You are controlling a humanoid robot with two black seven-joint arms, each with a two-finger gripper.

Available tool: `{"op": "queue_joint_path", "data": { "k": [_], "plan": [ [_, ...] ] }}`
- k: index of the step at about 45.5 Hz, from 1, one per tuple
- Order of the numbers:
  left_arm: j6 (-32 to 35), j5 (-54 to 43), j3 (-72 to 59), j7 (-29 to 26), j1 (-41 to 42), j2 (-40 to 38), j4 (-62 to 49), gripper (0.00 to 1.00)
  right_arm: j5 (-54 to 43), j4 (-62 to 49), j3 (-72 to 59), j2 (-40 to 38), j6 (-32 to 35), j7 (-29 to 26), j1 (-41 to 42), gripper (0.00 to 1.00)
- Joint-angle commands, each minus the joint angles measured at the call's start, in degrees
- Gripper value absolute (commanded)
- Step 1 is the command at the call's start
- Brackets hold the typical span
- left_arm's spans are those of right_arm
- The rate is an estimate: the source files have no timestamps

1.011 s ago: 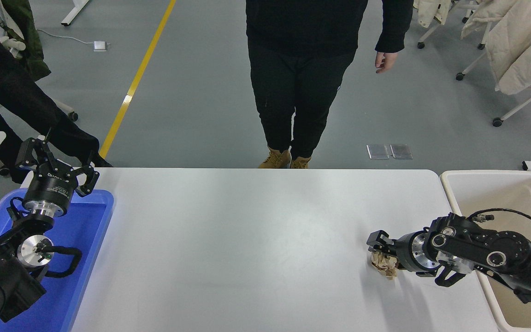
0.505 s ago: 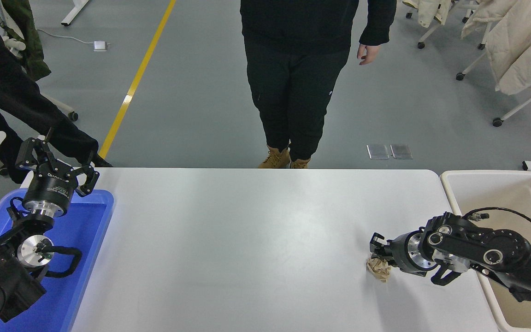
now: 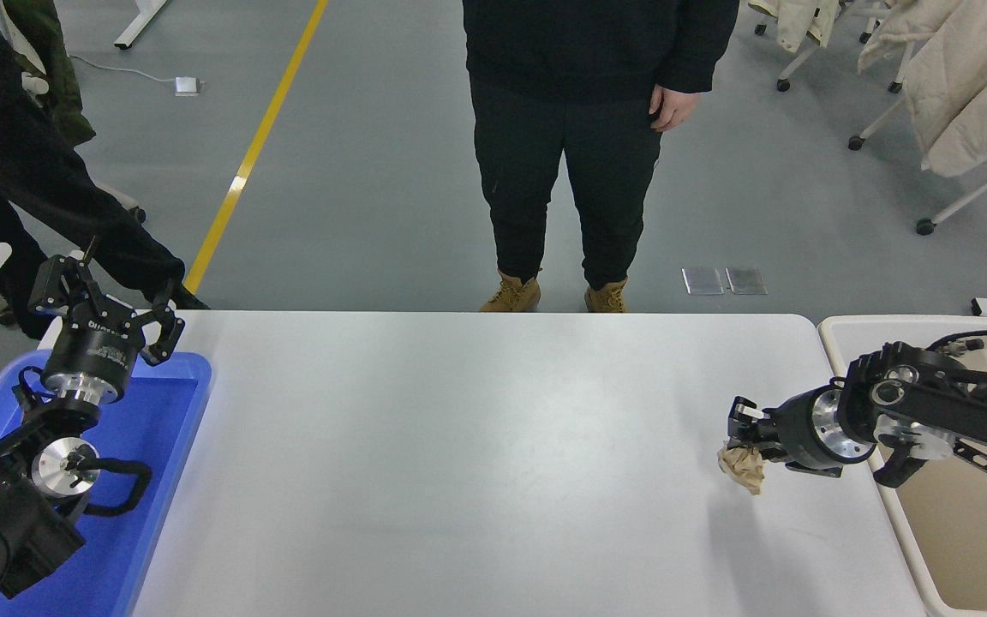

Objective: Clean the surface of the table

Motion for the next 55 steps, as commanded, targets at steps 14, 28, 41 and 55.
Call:
{"op": "queue_joint_path", "data": {
  "k": [14, 28, 41, 55],
  "plan": [
    [0.07, 0.09, 0.00, 0.00, 0.00, 0.00, -0.03, 1.00, 0.17, 1.64, -0.66, -16.46, 16.20, -0.79, 14.74, 0.00],
    [0.07, 0.00, 0.00, 0.00, 0.00, 0.00, -0.03, 1.00, 0.08, 1.56, -0.66, -21.29, 20.24, -0.87, 17.64, 0.00],
    [-0.02, 0.00, 0.00, 0.00, 0.00, 0.00, -0.03, 1.00, -0.53, -5.38, -1.18, -19.98, 20.33, -0.70, 16.50, 0.00],
    [0.07, 0.00, 0.00, 0.00, 0.00, 0.00, 0.05, 1.00, -0.27, -24.00, -0.04, -8.92, 16.38, -0.08, 8.69, 0.00]
  ]
}}
